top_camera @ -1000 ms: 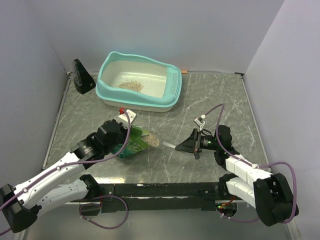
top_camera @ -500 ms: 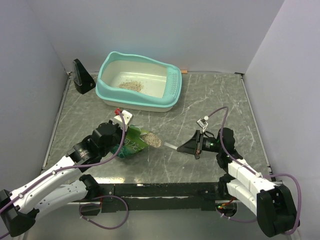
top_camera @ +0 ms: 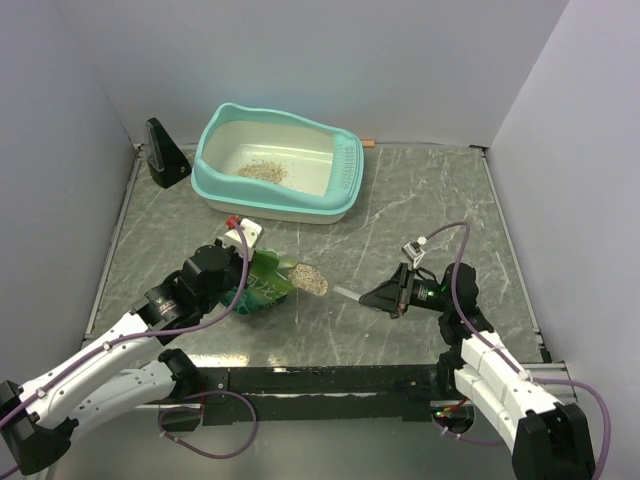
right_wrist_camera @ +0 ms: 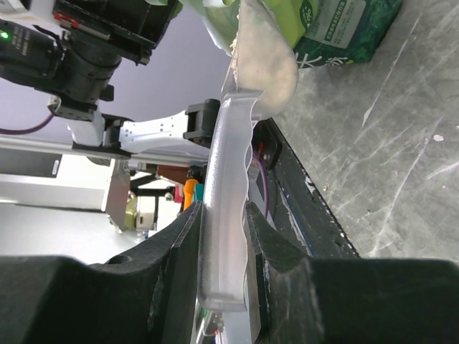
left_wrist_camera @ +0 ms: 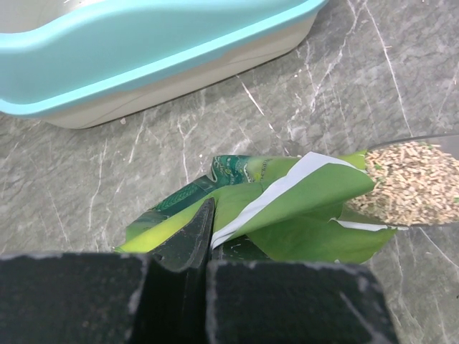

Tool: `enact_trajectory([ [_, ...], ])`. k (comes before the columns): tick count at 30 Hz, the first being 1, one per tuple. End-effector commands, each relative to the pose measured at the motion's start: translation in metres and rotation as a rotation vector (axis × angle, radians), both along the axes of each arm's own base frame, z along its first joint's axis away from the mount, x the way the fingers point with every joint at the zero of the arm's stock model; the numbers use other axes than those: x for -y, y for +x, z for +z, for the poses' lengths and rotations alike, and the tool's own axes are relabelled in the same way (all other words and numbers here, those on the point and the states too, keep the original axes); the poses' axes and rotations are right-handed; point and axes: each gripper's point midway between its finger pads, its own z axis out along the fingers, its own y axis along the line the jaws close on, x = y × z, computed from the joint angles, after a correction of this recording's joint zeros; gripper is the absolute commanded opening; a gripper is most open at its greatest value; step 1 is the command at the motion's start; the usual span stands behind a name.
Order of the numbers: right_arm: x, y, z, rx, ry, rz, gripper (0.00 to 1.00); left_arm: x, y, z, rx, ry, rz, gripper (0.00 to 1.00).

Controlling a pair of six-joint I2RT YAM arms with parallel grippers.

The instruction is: Fill the litter box with clean litter

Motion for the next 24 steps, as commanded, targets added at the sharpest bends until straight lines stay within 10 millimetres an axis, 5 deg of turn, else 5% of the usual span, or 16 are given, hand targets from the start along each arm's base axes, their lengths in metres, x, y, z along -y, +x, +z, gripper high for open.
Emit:
enact_trajectory([
  [1, 0.003, 0.002, 0.003, -0.043, 0.015, -0.053, 0.0, -0.012, 0.009, 0.013, 0.056, -0.023, 0.076, 0.01],
  [24, 0.008, -0.01, 0.035, -0.046, 0.081, -0.09, 0.0, -0.025, 0.013, 0.018, 0.064, -0.034, 0.16, 0.01],
])
